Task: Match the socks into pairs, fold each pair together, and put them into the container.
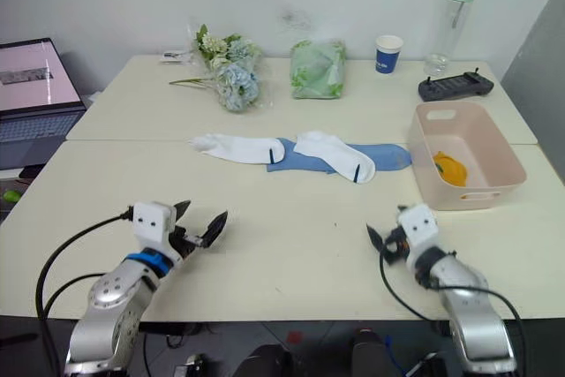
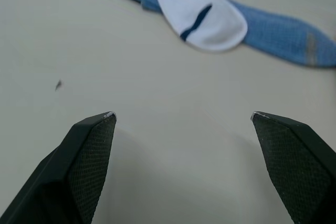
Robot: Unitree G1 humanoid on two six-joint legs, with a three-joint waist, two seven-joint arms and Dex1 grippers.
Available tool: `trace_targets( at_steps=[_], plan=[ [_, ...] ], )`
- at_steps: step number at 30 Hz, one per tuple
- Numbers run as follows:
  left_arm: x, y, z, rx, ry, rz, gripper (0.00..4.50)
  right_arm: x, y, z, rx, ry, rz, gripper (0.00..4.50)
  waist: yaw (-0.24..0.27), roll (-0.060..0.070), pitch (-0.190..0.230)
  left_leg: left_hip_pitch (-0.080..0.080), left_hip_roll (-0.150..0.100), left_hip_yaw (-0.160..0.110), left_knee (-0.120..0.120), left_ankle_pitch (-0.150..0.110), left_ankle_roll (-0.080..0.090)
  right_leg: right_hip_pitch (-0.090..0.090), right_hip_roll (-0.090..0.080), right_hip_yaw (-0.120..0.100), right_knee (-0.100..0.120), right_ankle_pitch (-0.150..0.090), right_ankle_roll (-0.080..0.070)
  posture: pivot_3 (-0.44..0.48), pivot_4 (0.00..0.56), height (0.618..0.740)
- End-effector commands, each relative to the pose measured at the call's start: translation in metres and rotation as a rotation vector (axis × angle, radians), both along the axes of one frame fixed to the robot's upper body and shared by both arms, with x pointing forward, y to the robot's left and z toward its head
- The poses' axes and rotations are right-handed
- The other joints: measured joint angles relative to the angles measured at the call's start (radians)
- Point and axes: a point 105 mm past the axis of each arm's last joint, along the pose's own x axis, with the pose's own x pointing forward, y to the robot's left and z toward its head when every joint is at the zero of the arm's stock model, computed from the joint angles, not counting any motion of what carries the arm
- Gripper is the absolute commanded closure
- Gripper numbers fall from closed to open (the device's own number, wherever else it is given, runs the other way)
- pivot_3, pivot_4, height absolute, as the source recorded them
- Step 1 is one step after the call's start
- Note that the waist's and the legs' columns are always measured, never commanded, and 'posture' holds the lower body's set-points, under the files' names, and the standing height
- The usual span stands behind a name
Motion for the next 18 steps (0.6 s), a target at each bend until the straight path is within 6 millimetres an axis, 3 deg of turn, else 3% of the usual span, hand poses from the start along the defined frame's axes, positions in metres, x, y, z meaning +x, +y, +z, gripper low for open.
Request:
trace_targets(
  at_steps=[1,7,15,18],
  plan=[
    [-0.003,0.0,0.02,0.007,-0.082,0.006,0.0,0.003,0.009,0.03,0.01,-0.124,0.009,0.07,0.0,0.0,0.0,0.0,0.0,0.0,0.0,0.0,0.0,0.0,0.0,0.0,0.0,0.0,-0.001,0.0,0.15,0.74],
    [0.012,-0.011,0.027,0.002,-0.101,-0.027,0.0,0.021,0.016,0.047,0.01,-0.166,0.031,0.07,0.003,0.0,0.0,0.0,0.0,-0.001,0.0,0.0,0.0,0.001,0.001,-0.001,-0.001,0.001,-0.001,0.0,0.15,0.74],
    [0.066,-0.03,0.054,0.058,-0.148,-0.125,0.0,0.041,0.027,0.064,-0.002,-0.158,0.172,0.07,0.003,-0.001,0.0,-0.001,0.0,-0.001,0.0,0.0,0.0,0.0,0.002,-0.002,-0.002,0.001,-0.001,0.0,0.15,0.74],
    [0.102,-0.048,0.063,0.048,-0.126,-0.17,0.0,0.054,0.023,0.073,-0.015,-0.186,0.163,0.07,0.003,-0.001,0.0,-0.001,0.0,-0.001,0.001,0.0,0.0,0.0,0.002,-0.002,-0.001,0.001,-0.001,0.0,0.15,0.74]
  ],
)
